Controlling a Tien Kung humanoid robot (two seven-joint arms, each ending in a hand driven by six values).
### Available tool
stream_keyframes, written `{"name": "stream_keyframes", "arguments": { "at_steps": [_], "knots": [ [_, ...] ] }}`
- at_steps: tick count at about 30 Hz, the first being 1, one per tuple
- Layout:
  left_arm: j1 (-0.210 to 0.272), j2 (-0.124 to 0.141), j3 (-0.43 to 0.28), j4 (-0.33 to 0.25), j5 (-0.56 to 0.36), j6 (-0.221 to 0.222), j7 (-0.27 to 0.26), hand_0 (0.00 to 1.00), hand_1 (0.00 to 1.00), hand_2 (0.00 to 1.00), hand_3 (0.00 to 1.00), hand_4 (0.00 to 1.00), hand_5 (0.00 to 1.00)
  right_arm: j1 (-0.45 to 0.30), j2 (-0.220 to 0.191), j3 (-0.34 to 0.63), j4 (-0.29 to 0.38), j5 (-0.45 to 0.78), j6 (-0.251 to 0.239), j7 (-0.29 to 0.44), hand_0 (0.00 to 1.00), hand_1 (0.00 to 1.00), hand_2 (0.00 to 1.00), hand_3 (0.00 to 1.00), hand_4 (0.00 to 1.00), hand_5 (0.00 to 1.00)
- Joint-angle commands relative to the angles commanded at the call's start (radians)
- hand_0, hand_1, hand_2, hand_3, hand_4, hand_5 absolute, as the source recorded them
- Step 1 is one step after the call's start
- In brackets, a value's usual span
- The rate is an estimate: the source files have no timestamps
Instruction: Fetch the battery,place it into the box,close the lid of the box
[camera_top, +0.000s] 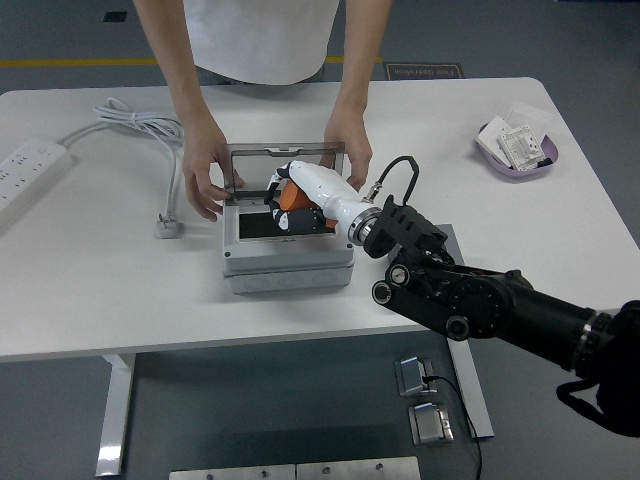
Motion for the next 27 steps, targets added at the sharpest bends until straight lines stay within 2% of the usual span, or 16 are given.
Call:
{"name": "stream_keyframes", "arguments": {
  "at_steps": [6, 7, 12, 13, 18, 19, 24, 25, 27],
  "knots": [
    [-0.001, -0.001, -0.002, -0.001, 0.007, 0.000, 0.001, 0.733, 0.761, 0.705, 0.682, 0.573, 0.336, 0.008, 0.007, 0.000, -0.024, -0.016, 0.011, 0.026, 0.114, 0.226, 0.267, 0.273, 0.002, 0.002],
    [-0.002, 0.000, -0.003, -0.001, 0.009, 0.000, 0.002, 0.733, 0.761, 0.705, 0.682, 0.573, 0.336, 0.009, 0.008, 0.001, -0.027, -0.016, 0.012, 0.033, 0.178, 0.249, 0.279, 0.319, 0.002, 0.002],
    [-0.007, 0.000, -0.006, -0.001, 0.015, 0.000, 0.002, 0.733, 0.761, 0.705, 0.682, 0.573, 0.336, 0.008, 0.013, -0.001, -0.036, -0.003, 0.015, 0.058, 0.178, 0.249, 0.279, 0.319, 0.002, 0.002],
    [-0.008, -0.001, -0.008, -0.001, 0.018, 0.000, 0.003, 0.733, 0.761, 0.704, 0.682, 0.573, 0.337, 0.007, 0.015, -0.003, -0.038, -0.001, 0.016, 0.062, 0.374, 0.411, 0.469, 0.496, 0.002, 0.148],
    [-0.010, -0.003, -0.012, -0.002, 0.026, -0.001, 0.004, 0.733, 0.761, 0.704, 0.682, 0.573, 0.337, 0.006, 0.019, -0.007, -0.039, 0.007, 0.014, 0.074, 0.374, 0.411, 0.469, 0.496, 0.002, 0.148],
    [-0.010, -0.003, -0.013, -0.002, 0.028, -0.001, 0.005, 0.733, 0.762, 0.704, 0.683, 0.574, 0.338, 0.006, 0.019, -0.008, -0.038, 0.010, 0.012, 0.076, 0.659, 0.638, 0.637, 0.754, 0.438, 0.108],
    [-0.010, -0.003, -0.020, -0.002, 0.036, -0.001, 0.007, 0.733, 0.762, 0.704, 0.683, 0.574, 0.338, 0.003, 0.019, -0.009, -0.040, 0.024, 0.004, 0.083, 0.659, 0.638, 0.637, 0.754, 0.438, 0.108],
    [-0.011, -0.003, -0.022, -0.002, 0.040, -0.001, 0.008, 0.733, 0.762, 0.704, 0.683, 0.574, 0.340, 0.002, 0.019, -0.009, -0.041, 0.026, 0.004, 0.084, 0.751, 0.678, 0.673, 0.807, 0.636, 0.120],
    [-0.012, -0.003, -0.026, -0.002, 0.044, -0.001, 0.009, 0.733, 0.762, 0.704, 0.683, 0.574, 0.340, 0.001, 0.019, -0.008, -0.043, 0.029, 0.003, 0.087, 0.751, 0.678, 0.673, 0.807, 0.636, 0.120]
  ]
}}
